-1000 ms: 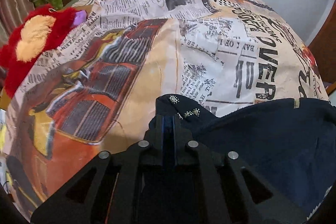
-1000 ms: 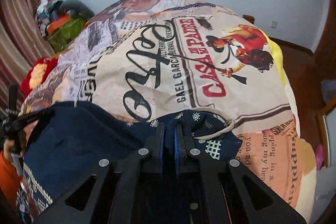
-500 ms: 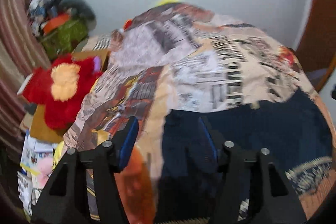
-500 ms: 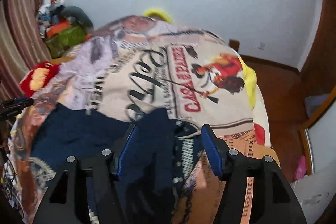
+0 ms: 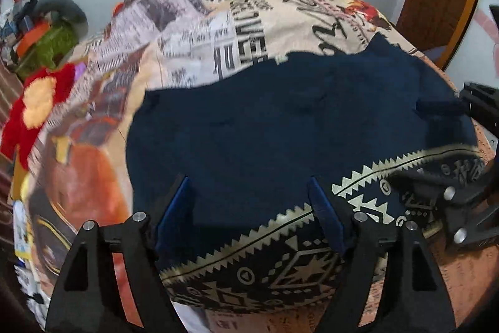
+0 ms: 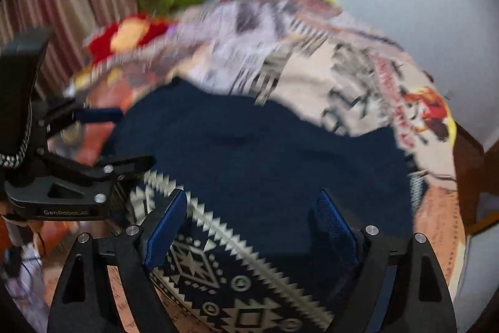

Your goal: Fold large clothes

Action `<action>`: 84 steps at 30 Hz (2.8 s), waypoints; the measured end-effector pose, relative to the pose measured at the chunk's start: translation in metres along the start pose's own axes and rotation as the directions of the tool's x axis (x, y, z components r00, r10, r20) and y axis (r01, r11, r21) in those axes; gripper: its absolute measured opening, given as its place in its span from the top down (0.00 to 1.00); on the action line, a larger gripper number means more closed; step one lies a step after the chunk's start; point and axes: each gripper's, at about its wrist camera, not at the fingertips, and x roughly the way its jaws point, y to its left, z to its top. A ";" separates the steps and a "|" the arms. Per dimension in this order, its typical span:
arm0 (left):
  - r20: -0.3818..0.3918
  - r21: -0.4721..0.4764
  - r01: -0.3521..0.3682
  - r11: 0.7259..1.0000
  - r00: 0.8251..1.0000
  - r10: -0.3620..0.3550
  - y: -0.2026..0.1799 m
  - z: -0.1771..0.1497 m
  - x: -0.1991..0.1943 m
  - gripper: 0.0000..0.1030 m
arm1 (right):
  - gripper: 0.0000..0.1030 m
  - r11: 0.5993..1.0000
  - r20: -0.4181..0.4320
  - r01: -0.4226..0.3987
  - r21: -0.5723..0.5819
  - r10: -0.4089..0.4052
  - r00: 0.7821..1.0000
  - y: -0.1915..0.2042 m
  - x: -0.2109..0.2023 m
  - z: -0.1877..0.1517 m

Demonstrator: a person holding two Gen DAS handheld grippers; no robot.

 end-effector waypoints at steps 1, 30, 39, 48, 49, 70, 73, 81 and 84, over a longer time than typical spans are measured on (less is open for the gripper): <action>-0.004 -0.007 -0.002 1.000 1.000 0.002 0.001 -0.004 0.003 0.21 | 0.18 1.000 -0.036 -0.002 -0.009 0.002 0.999 0.001 0.007 -0.003; 0.014 -0.279 -0.080 0.957 0.996 0.087 0.066 -0.080 -0.058 0.11 | 0.09 0.999 -0.045 0.043 -0.027 -0.044 0.998 -0.029 -0.040 -0.039; -0.016 -0.600 0.135 0.789 0.983 -0.181 0.082 -0.118 -0.039 0.11 | 0.09 0.992 0.078 0.075 -0.101 -0.068 0.995 0.005 -0.055 -0.008; 0.082 -0.785 0.328 0.525 0.895 -0.438 0.092 -0.132 0.000 0.10 | 0.08 0.987 -0.056 0.017 -0.161 -0.026 0.998 0.027 0.003 0.000; 0.107 -0.787 0.347 0.510 0.891 -0.441 0.093 -0.131 0.000 0.10 | 0.08 0.987 -0.072 0.011 -0.159 -0.022 0.997 0.027 0.009 -0.001; 0.068 -0.709 0.189 0.680 0.977 -0.201 0.099 -0.065 0.025 0.77 | 0.00 0.994 -0.171 -0.101 -0.050 0.091 0.981 0.009 0.035 -0.004; 0.072 -0.591 0.096 0.801 0.995 -0.067 0.078 -0.041 0.000 0.84 | 0.00 0.993 -0.169 -0.107 -0.042 0.099 0.981 0.007 0.034 -0.004; 0.271 -0.308 0.012 0.951 0.960 0.076 0.016 0.029 -0.075 0.93 | 0.00 0.988 -0.156 -0.141 0.064 0.149 0.976 -0.025 0.007 -0.013; 0.328 -0.196 0.016 0.981 0.943 0.050 -0.019 0.056 -0.092 0.94 | 0.00 0.983 -0.112 -0.128 0.129 0.142 0.984 -0.051 -0.018 -0.025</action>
